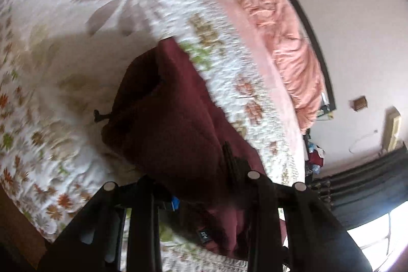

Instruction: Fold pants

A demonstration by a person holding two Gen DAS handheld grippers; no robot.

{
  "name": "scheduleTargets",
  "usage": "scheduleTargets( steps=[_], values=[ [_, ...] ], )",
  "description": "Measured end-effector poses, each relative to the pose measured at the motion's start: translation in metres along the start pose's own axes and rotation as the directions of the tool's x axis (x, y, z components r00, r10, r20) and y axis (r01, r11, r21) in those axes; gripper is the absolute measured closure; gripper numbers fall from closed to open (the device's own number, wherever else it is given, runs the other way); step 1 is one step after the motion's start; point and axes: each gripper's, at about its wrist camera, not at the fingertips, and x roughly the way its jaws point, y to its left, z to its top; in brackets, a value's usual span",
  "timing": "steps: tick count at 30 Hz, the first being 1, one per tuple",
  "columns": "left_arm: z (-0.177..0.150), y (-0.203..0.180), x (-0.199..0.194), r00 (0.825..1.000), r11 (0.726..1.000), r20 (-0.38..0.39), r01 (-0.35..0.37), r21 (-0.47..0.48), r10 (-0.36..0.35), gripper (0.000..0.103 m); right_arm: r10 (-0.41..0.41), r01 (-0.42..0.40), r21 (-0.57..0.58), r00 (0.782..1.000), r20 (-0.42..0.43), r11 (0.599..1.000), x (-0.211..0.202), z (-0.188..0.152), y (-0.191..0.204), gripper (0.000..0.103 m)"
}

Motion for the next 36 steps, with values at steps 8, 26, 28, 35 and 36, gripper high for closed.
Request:
scheduleTargets(
  steps=[8, 26, 28, 35, 36],
  values=[
    [-0.017, -0.087, -0.002, 0.996, 0.969, -0.001, 0.082, 0.233, -0.084, 0.075, -0.033, 0.033, 0.007, 0.997, 0.076, 0.999, -0.035, 0.004, -0.009, 0.037],
    [-0.142, -0.201, 0.063, 0.954, 0.734, -0.299, 0.193, 0.652, 0.014, 0.072, -0.044, 0.036, 0.068, 0.992, 0.115, 0.997, -0.049, 0.007, -0.033, 0.036],
    [-0.155, -0.201, 0.076, 0.946, 0.713, -0.319, 0.186, 0.676, 0.055, 0.071, -0.046, 0.038, 0.075, 0.992, 0.114, 0.996, -0.048, 0.007, -0.036, 0.036],
    [-0.203, -0.198, 0.106, 0.912, 0.639, -0.372, 0.184, 0.747, 0.173, 0.047, -0.063, 0.055, 0.102, 0.995, 0.083, 0.993, -0.039, 0.006, -0.046, 0.032],
    [-0.203, -0.199, 0.103, 0.905, 0.639, -0.389, 0.198, 0.743, 0.171, 0.022, -0.067, 0.058, 0.105, 0.995, 0.079, 0.993, -0.038, 0.005, -0.047, 0.029]
  ],
)
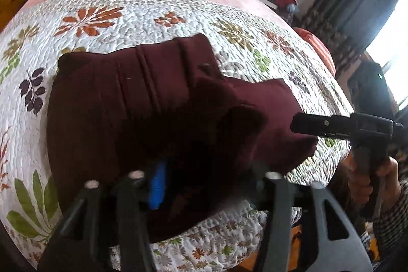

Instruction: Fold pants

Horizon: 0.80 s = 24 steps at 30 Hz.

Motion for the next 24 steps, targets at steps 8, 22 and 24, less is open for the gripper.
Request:
scheduleTargets(
  steps=[8, 22, 24],
  values=[
    [0.001, 0.044, -0.055, 0.997, 0.983, 0.073, -0.015, -0.185, 0.029, 0.008, 0.086, -0.085, 0.028, 0.996, 0.000, 0.996, -0.008, 0.008, 0.008, 0.013],
    [-0.027, 0.108, -0.027, 0.983, 0.925, -0.081, -0.183, -0.333, 0.165, 0.007, 0.056, -0.066, -0.049, 0.982, -0.183, 0.997, 0.058, 0.009, 0.061, 0.008],
    [-0.030, 0.112, -0.025, 0.986, 0.920, -0.079, -0.163, -0.356, 0.144, 0.007, 0.063, -0.071, -0.028, 0.975, -0.214, 0.997, 0.071, 0.008, 0.060, 0.007]
  ],
)
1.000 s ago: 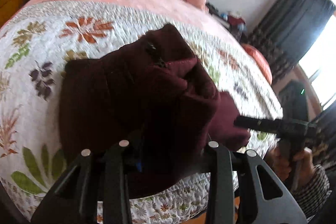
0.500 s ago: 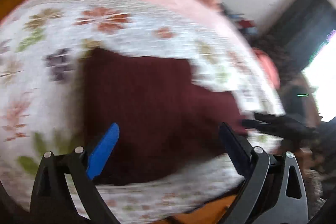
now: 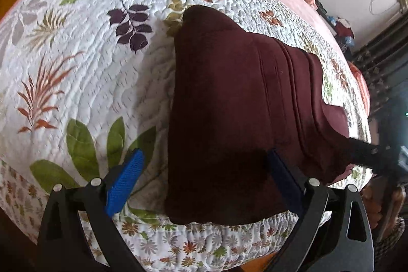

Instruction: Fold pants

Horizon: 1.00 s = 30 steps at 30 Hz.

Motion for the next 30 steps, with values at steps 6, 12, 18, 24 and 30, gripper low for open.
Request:
scheduleTargets(
  steps=[6, 12, 18, 24, 30],
  values=[
    [-0.005, 0.007, -0.009, 1.000, 0.999, -0.010, 0.012, -0.046, -0.013, 0.008, 0.003, -0.004, -0.051, 1.000, -0.013, 0.999, 0.018, 0.001, 0.015, 0.027],
    [-0.008, 0.019, -0.017, 1.000, 0.994, -0.002, 0.011, -0.108, -0.012, 0.008, 0.024, -0.025, -0.074, 1.000, -0.010, 0.997, 0.024, 0.000, 0.026, 0.068],
    [-0.008, 0.019, -0.020, 1.000, 0.990, -0.003, 0.017, -0.139, -0.018, 0.008, 0.078, -0.068, -0.136, 0.995, 0.067, 0.988, -0.011, -0.002, 0.044, 0.080],
    [-0.002, -0.001, -0.029, 0.998, 0.993, 0.022, 0.059, -0.105, -0.057, 0.008, 0.083, -0.056, -0.183, 0.986, 0.143, 0.982, -0.063, -0.003, 0.048, 0.081],
    [0.000, -0.030, -0.027, 0.996, 0.996, 0.012, 0.084, -0.043, -0.083, 0.008, 0.036, 0.006, -0.191, 0.975, 0.217, 0.982, -0.118, -0.009, 0.027, 0.081]
  ],
)
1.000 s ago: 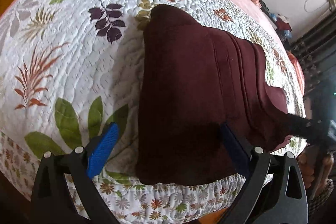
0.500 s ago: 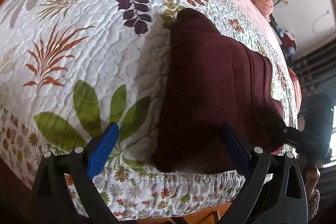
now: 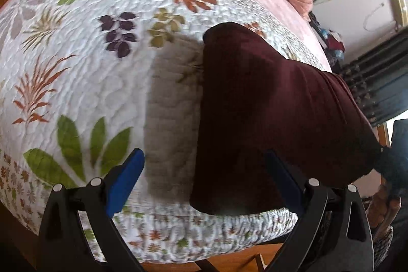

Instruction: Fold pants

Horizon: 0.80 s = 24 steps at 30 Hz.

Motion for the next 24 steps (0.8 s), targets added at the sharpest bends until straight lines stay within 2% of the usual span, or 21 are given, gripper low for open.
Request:
scheduleTargets(
  steps=[4, 7, 14, 16, 18, 21, 22, 24],
  values=[
    [-0.002, -0.022, 0.009, 1.000, 0.999, -0.019, 0.016, 0.045, -0.015, 0.008, -0.048, 0.047, 0.046, 0.999, 0.024, 0.998, -0.023, -0.006, -0.029, 0.081],
    [-0.004, -0.037, 0.017, 0.999, 0.996, -0.035, 0.021, 0.082, -0.019, 0.008, -0.066, 0.065, 0.094, 0.998, 0.006, 0.993, -0.031, -0.013, -0.054, 0.081],
    [-0.010, -0.057, 0.047, 0.993, 0.985, -0.084, -0.063, 0.162, 0.078, 0.008, -0.151, 0.173, 0.182, 0.980, -0.133, 0.968, 0.017, -0.049, -0.113, 0.078],
    [-0.013, -0.057, 0.055, 0.989, 0.980, -0.108, -0.082, 0.181, 0.102, 0.008, -0.128, 0.152, 0.203, 0.984, -0.124, 0.967, 0.016, -0.053, -0.119, 0.071],
    [-0.014, -0.054, 0.059, 0.990, 0.982, -0.110, -0.072, 0.177, 0.092, 0.008, -0.149, 0.169, 0.171, 0.981, -0.125, 0.971, 0.010, -0.051, -0.115, 0.060],
    [-0.012, -0.051, 0.057, 0.990, 0.986, -0.115, -0.059, 0.157, 0.078, 0.008, -0.185, 0.197, 0.116, 0.977, -0.108, 0.974, -0.005, -0.042, -0.104, 0.053],
    [-0.012, -0.051, 0.054, 0.991, 0.986, -0.111, -0.059, 0.157, 0.077, 0.008, -0.179, 0.188, 0.113, 0.980, -0.089, 0.976, -0.011, -0.037, -0.103, 0.044],
    [-0.010, -0.050, 0.050, 0.992, 0.985, -0.097, -0.069, 0.159, 0.085, 0.008, -0.173, 0.179, 0.124, 0.983, -0.055, 0.976, -0.017, -0.026, -0.103, 0.036]
  ],
)
